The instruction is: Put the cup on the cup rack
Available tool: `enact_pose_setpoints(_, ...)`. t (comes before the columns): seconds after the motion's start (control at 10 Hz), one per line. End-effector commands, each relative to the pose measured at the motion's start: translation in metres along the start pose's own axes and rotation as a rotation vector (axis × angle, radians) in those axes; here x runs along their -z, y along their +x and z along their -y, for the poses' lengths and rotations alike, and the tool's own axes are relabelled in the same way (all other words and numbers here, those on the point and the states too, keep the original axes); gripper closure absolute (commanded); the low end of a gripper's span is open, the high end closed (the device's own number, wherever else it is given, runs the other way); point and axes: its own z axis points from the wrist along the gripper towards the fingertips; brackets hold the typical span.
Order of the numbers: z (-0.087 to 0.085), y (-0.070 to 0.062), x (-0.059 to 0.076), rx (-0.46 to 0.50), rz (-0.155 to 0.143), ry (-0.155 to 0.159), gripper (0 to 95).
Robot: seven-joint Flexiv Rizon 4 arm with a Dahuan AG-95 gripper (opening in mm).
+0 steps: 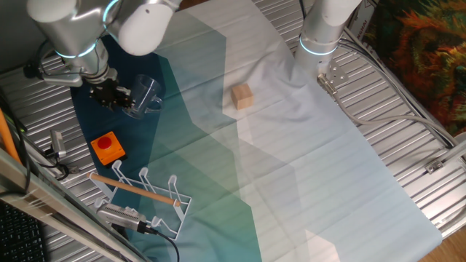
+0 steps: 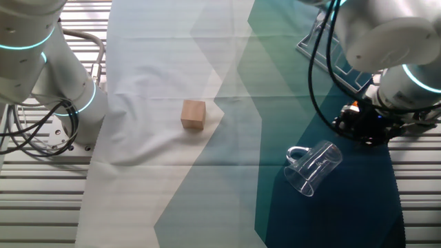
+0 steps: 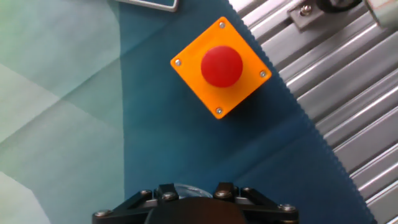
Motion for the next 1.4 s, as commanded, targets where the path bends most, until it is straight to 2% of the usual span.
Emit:
enact_pose_setpoints(0.1,0.003,-0.002,-0.004,0.0,0.002,-0.005,38.0)
enact_pose_setpoints(0.3,0.004,-0.002,-0.009,0.003,-0.001,-0.004,38.0)
enact_pose_setpoints(0.4,0.004,-0.002,-0.011,0.002,-0.001,-0.005,19.0)
enact_pose_setpoints(1.1,-0.001,0.009,-0.021,-0.027,-0.021,0.011,19.0)
enact_pose_setpoints(1.3,-0.002,0.011,-0.021,-0.04,-0.046,0.034,19.0)
enact_pose_setpoints(1.4,-0.004,0.012,-0.021,-0.05,-0.06,0.046,38.0)
